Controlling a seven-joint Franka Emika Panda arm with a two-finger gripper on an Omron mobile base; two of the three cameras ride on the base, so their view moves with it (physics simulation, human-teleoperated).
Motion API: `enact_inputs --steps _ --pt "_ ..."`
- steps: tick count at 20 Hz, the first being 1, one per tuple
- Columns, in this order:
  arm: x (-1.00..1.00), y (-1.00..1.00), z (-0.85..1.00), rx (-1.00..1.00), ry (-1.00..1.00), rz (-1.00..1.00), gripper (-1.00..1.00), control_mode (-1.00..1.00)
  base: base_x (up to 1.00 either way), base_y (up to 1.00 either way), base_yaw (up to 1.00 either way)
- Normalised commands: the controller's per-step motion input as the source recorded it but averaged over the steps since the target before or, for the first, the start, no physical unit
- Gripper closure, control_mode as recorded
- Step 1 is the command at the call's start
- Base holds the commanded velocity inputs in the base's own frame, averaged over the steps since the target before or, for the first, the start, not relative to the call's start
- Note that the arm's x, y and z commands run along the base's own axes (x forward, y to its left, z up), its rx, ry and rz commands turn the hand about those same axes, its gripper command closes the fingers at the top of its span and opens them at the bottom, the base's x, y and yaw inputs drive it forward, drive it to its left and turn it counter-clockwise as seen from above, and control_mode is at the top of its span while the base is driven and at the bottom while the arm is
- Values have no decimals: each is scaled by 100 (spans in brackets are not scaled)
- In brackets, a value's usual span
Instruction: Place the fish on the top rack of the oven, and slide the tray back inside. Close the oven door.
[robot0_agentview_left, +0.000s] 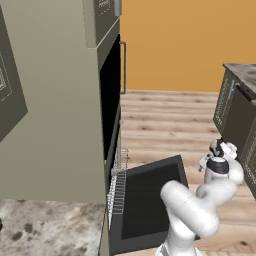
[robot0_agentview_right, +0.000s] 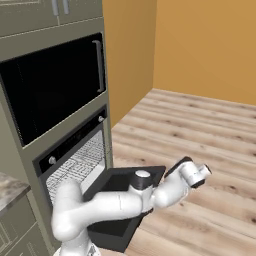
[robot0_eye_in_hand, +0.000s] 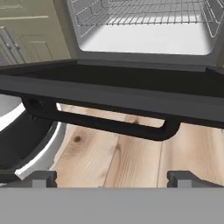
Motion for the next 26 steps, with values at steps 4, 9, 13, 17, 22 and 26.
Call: enact_inputs --steps 4,9,13,17,22,26 --pt "5 -18 -100 3 0 11 -100 -100 0 0 0" --pt "-49 0 -100 14 -7 4 -100 -100 0 0 0" --pt "-100 0 -31 10 -26 0 -100 -100 0 0 0" --pt "-100 15 -27 12 -20 -4 -100 -100 0 0 0" --pt "-100 49 -38 11 -15 -10 -100 -100 0 0 0" --pt "-94 49 -67 5 -19 -11 -100 -100 0 0 0"
